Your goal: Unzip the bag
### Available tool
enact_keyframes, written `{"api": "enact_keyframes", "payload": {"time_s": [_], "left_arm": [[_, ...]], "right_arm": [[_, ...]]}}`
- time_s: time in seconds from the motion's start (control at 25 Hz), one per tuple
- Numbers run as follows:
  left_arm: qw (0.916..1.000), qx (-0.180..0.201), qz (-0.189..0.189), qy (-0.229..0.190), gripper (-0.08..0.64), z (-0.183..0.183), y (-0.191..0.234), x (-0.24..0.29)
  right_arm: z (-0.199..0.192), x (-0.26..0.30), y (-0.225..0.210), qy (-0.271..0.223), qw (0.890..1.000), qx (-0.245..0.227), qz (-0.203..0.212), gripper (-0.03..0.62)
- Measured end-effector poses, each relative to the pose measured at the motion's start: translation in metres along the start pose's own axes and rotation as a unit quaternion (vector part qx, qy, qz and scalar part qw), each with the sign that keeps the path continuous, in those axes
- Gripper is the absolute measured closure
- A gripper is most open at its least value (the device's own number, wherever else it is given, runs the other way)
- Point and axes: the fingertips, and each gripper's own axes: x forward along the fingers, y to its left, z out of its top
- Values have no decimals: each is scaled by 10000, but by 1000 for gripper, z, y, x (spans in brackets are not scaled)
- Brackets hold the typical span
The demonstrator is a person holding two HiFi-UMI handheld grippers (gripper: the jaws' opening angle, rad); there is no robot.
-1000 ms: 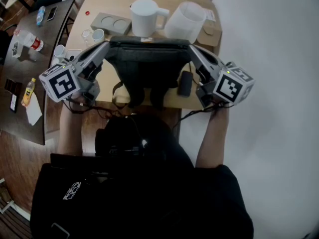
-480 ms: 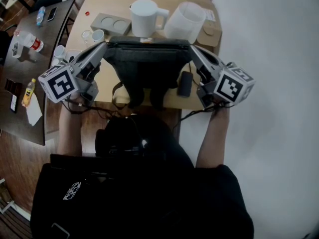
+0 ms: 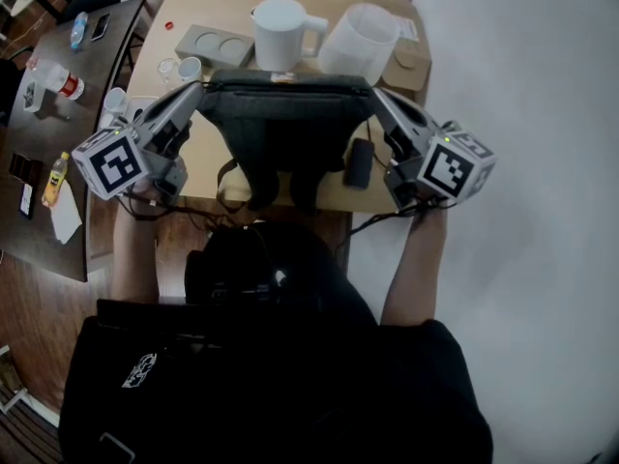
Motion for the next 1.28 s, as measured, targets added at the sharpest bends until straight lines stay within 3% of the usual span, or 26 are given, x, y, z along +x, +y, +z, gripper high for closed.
{"api": "enact_keyframes", "payload": {"time_s": [0.48,1.12,1.28], "left_arm": [[9999,-104,115,-59,555,-3,10,-4],[9998,-128,161,-70,555,-5,14,-5],[9997,-140,185,-72,555,-5,16,-6]], "right_arm": [[8,1,4,22,9999,-161,25,580],[0,-4,-12,-71,9999,96,-1,580],[6,-3,-7,-22,10000,-75,-46,580]]}}
